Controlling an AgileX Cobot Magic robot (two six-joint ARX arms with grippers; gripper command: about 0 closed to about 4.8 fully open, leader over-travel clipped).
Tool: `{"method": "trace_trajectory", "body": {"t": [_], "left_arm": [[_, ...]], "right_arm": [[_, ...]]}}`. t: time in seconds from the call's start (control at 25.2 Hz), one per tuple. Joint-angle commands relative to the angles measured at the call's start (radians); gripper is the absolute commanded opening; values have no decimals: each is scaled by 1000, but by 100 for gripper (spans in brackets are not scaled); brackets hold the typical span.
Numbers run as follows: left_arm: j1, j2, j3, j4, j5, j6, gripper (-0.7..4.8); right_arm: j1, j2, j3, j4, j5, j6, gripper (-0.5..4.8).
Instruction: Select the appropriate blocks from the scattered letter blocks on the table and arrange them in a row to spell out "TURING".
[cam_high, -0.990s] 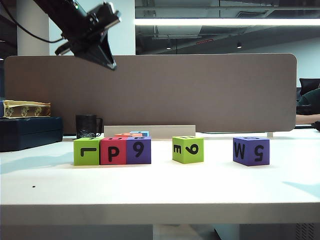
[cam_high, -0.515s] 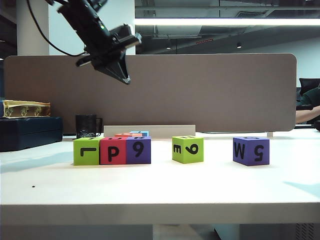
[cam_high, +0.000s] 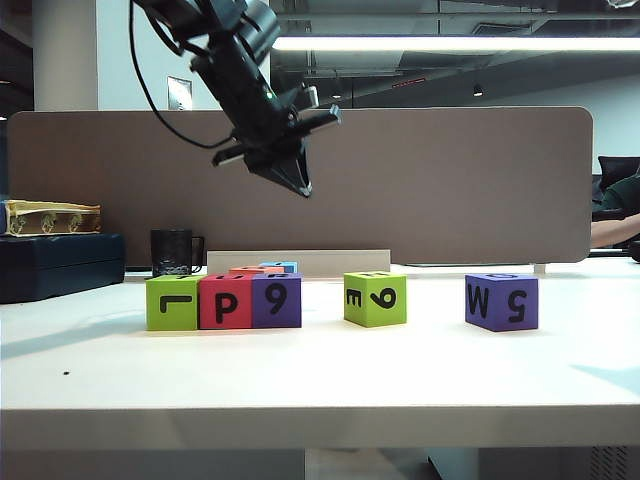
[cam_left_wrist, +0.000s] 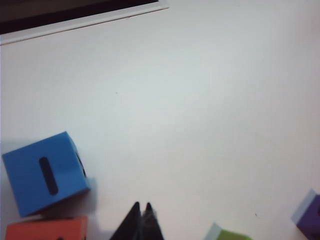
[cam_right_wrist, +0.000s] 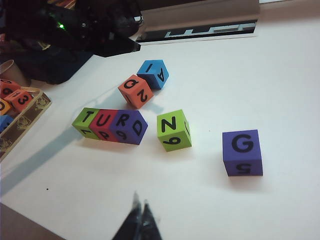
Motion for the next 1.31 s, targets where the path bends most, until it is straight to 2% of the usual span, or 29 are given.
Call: {"method": "trace_trajectory", "body": {"t": [0.04,0.12,0.2,0.24,0.36,0.44,0.48,0.51,1.31], "left_arm": [[6,39,47,16,-47,-48,0],[8,51,55,24,-80,-49,22],[8,61,56,50,-125,-48,84],[8,68,56,71,-153,-49,134],[9,76,56,102,-169,-49,135],[9,85,54,137,-180,-50,244],[9,93,54,149,-207,-49,339],[9,101,54,149,-233,-50,374],[13,219,51,167,-262,-62,362]], "right_arm": [[0,-1,5,-10,-5,-4,0],[0,-1,5,-13,-5,-4,0],[0,-1,5,-13,-5,-4,0],[0,-1,5,-12,-5,-4,0],[0,-1,5,-12,-5,-4,0],[0,-1,5,-13,-5,-4,0],[0,-1,5,-13,-5,-4,0],[0,-1,5,-13,-5,-4,0],[0,-1,5,-28,-5,-3,0]]}}
